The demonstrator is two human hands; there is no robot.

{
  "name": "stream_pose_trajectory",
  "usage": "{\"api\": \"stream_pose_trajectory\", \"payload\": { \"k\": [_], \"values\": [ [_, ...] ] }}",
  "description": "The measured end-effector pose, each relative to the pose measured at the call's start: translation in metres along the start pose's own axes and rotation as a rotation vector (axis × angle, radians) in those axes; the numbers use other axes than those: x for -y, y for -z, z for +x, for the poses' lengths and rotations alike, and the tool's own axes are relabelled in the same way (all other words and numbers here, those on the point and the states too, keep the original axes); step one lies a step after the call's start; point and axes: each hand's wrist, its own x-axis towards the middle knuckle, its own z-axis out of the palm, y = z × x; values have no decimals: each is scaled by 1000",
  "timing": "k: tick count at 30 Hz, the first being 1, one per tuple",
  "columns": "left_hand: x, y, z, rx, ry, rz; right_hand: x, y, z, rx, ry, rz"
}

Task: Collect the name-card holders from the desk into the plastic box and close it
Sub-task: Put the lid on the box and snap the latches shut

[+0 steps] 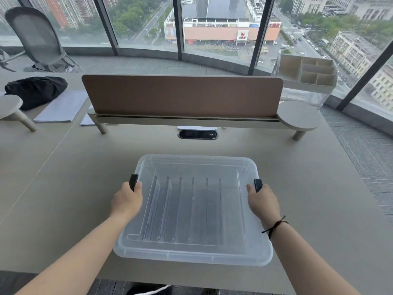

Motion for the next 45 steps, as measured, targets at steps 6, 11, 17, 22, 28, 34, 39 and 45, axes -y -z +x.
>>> {"api": "stream_pose_trajectory", "payload": {
  "k": [6,11,17,22,28,34,39,45],
  "values": [
    [-4,-2,-10,-53,-36,137,5,-4,-4,-52,18,-54],
    [-8,1,-5,-74,-12,150,13,-4,-5,-71,41,-58],
    [-12,2,2,-88,-90,188,26,-19,-12,-169,232,-301],
    [-28,-11,-14,-65,-403,384,46,-55,-38,-50,646,-574],
    [-58,-37,-28,134,-735,529,57,-83,-40,73,824,-705],
    [-58,-43,-19,153,-746,597,59,-88,-34,81,834,-728],
    [-59,-43,-15,198,-752,615,62,-89,-32,97,848,-690],
    [-60,-42,-16,185,-746,592,63,-88,-31,104,847,-670]
  ]
}}
